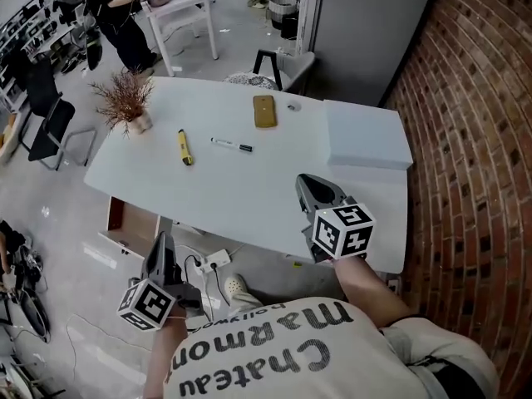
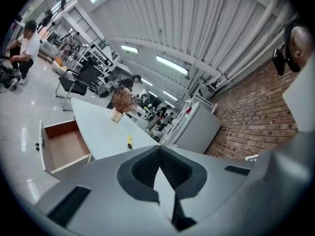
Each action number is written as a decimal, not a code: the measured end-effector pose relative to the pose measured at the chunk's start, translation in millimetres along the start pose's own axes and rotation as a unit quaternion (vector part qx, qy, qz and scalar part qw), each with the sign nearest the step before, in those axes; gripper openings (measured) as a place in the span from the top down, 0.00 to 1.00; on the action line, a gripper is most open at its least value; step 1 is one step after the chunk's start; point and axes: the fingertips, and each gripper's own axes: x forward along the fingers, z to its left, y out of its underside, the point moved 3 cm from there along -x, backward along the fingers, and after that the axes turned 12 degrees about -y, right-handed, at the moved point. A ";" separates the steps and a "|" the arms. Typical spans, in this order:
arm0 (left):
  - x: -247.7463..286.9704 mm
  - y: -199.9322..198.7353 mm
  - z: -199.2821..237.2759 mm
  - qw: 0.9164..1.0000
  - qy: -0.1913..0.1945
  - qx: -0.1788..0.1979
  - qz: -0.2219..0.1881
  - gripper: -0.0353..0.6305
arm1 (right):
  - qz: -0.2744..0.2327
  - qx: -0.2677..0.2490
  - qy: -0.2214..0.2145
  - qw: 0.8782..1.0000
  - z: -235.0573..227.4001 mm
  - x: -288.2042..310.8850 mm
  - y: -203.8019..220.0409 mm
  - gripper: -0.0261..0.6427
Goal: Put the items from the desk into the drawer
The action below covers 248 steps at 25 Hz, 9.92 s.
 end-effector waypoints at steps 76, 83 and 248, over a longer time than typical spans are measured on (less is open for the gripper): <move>198.2 -59.1 145.8 0.994 -0.075 0.009 0.083 0.94 | 0.193 0.181 0.193 0.945 -208.8 318.1 59.4 0.38; 183.2 -61.1 137.5 0.996 -0.043 0.015 0.080 0.94 | 0.162 0.216 0.176 0.947 -172.3 286.8 58.3 0.38; -134.3 -51.4 531.4 0.917 -0.358 -0.174 0.009 0.94 | 0.489 -0.125 -0.212 0.837 403.6 540.8 409.1 0.42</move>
